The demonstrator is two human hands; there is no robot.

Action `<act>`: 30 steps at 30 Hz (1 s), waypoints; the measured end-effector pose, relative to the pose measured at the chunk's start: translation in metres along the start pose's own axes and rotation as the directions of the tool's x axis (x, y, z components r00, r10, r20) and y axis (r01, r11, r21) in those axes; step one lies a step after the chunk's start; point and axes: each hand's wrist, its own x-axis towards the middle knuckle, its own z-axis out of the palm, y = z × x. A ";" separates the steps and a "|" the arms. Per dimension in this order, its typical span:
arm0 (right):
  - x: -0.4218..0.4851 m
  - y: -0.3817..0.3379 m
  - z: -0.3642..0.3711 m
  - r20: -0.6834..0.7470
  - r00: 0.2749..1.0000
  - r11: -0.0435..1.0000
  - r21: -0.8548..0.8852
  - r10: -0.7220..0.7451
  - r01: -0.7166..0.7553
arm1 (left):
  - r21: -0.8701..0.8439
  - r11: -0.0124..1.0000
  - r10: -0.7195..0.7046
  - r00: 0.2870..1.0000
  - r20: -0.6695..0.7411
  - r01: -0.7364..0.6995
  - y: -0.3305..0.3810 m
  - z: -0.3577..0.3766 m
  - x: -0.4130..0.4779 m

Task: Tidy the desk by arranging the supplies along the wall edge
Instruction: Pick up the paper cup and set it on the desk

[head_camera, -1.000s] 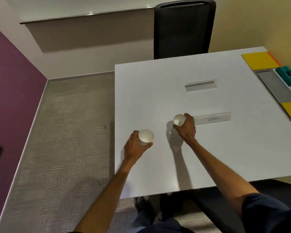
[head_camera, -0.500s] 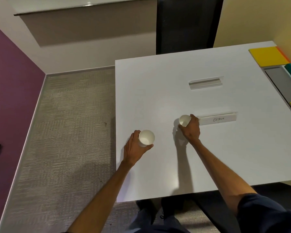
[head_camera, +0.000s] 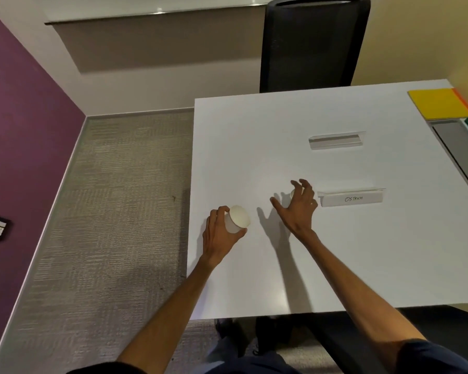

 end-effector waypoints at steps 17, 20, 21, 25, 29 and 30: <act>-0.051 -0.084 0.017 0.530 0.734 0.879 0.435 -0.425 0.194 | -0.224 0.971 -0.129 0.966 -0.223 0.078 0.005 -0.045 -0.051; -0.063 -0.095 0.023 0.544 0.686 0.859 0.447 -0.483 0.251 | -0.232 0.969 -0.142 0.956 -0.256 0.082 -0.003 -0.053 -0.068; -0.067 -0.100 0.025 0.546 0.674 0.853 0.447 -0.498 0.269 | -0.235 0.968 -0.151 0.952 -0.267 0.087 -0.007 -0.056 -0.074; -0.084 -0.122 0.035 0.545 0.643 0.835 0.453 -0.537 0.314 | -0.227 0.965 -0.193 0.937 -0.292 0.128 -0.027 -0.071 -0.095; -0.101 -0.147 0.046 0.564 0.607 0.826 0.436 -0.559 0.356 | -0.199 0.964 -0.232 0.918 -0.321 0.174 -0.052 -0.091 -0.108; -0.104 -0.153 0.049 0.566 0.600 0.823 0.430 -0.566 0.371 | -0.194 0.964 -0.238 0.915 -0.325 0.182 -0.058 -0.095 -0.110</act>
